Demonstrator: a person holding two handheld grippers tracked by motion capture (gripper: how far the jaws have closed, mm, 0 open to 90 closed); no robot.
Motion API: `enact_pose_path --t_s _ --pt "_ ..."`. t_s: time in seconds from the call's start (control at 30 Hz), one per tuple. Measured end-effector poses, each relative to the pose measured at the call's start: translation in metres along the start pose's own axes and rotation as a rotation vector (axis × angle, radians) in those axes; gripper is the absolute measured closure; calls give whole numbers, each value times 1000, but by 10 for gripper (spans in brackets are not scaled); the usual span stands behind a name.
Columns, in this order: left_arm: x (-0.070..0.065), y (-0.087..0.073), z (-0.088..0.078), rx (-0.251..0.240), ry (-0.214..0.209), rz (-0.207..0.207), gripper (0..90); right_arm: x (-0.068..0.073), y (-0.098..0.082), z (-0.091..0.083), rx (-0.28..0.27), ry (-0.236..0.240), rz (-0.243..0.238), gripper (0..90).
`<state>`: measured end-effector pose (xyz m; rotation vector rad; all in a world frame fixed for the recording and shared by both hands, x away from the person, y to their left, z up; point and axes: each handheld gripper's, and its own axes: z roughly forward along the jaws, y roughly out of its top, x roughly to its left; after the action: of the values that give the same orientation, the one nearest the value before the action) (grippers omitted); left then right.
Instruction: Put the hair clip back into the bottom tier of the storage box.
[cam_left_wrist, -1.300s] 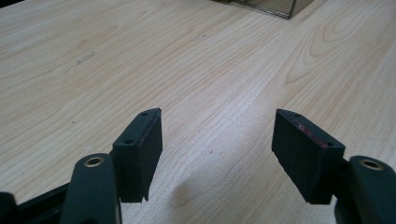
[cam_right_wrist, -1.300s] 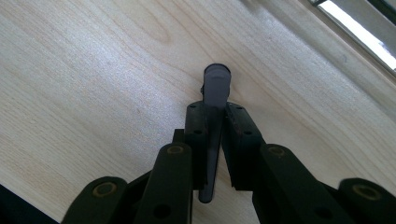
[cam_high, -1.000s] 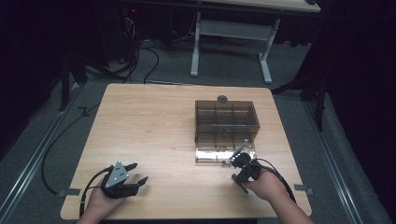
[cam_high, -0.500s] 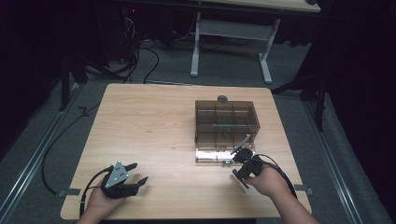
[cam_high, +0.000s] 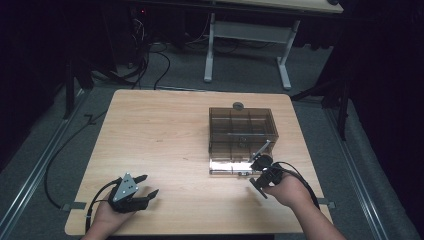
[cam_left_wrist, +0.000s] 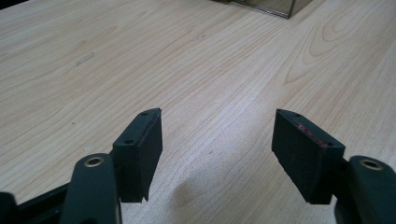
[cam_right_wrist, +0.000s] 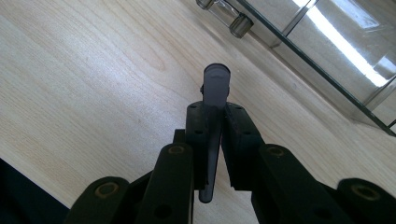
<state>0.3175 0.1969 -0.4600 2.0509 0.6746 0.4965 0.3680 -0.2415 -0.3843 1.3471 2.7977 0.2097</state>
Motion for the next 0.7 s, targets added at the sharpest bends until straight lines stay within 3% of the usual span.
enact_pose_path --t_s 0.07,0.1,0.57,0.67,0.7 --pt "0 0 0 0 0 0 340 0 0 0 -2 1 3 813" --pt "0 0 0 0 0 1 340 2 1 -2 10 2 46 813" --pt "0 0 0 1 -1 -1 340 -7 14 -9 9 -12 41 813" --pt "0 0 0 -1 -2 -5 340 -6 18 -10 24 -7 93 813" --pt "0 0 0 0 -2 -4 340 -10 20 -9 9 -12 43 814"
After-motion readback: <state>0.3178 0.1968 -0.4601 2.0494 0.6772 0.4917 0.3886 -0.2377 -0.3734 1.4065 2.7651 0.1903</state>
